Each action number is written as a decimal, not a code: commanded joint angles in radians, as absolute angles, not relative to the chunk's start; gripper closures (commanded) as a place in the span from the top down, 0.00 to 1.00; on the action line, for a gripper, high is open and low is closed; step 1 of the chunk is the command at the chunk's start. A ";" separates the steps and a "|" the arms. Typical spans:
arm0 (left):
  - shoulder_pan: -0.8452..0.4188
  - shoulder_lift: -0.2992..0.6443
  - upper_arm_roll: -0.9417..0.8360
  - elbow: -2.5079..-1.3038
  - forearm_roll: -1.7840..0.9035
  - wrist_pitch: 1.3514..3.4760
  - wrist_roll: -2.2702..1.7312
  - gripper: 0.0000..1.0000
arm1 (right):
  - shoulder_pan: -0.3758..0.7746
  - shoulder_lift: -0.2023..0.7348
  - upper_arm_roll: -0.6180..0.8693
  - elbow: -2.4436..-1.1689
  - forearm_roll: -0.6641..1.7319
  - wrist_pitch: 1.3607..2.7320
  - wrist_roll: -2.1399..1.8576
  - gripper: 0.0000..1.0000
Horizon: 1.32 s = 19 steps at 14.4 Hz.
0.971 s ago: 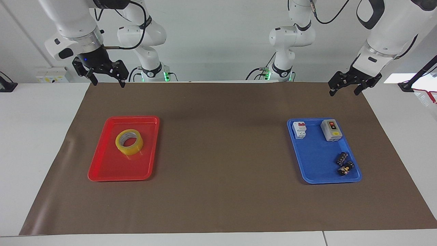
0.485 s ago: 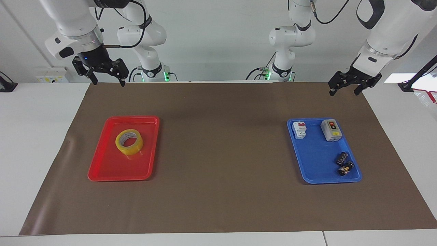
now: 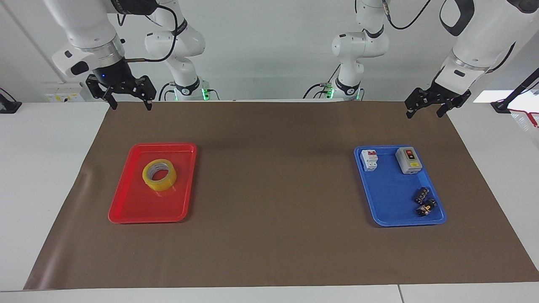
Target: Place and move tape with both arms
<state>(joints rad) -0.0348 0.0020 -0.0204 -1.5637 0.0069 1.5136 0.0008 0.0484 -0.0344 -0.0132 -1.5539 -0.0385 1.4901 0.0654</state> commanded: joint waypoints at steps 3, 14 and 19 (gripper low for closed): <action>-0.021 -0.020 -0.026 -1.580 -0.015 1.502 0.015 1.00 | 0.040 -0.061 -0.009 -1.577 -0.048 1.488 0.048 1.00; -0.021 -0.020 -0.026 -1.580 -0.015 1.502 0.015 1.00 | 0.043 -0.055 -0.006 -1.542 -0.040 1.437 0.025 1.00; -0.021 -0.020 -0.026 -1.580 -0.015 1.502 0.015 1.00 | 0.046 -0.058 -0.006 -1.545 -0.037 1.439 0.031 1.00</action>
<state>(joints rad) -0.0348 0.0018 -0.0204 -1.5637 0.0069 1.5136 0.0008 0.0495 -0.0474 -0.0096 -1.5391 -0.0384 1.4424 0.0469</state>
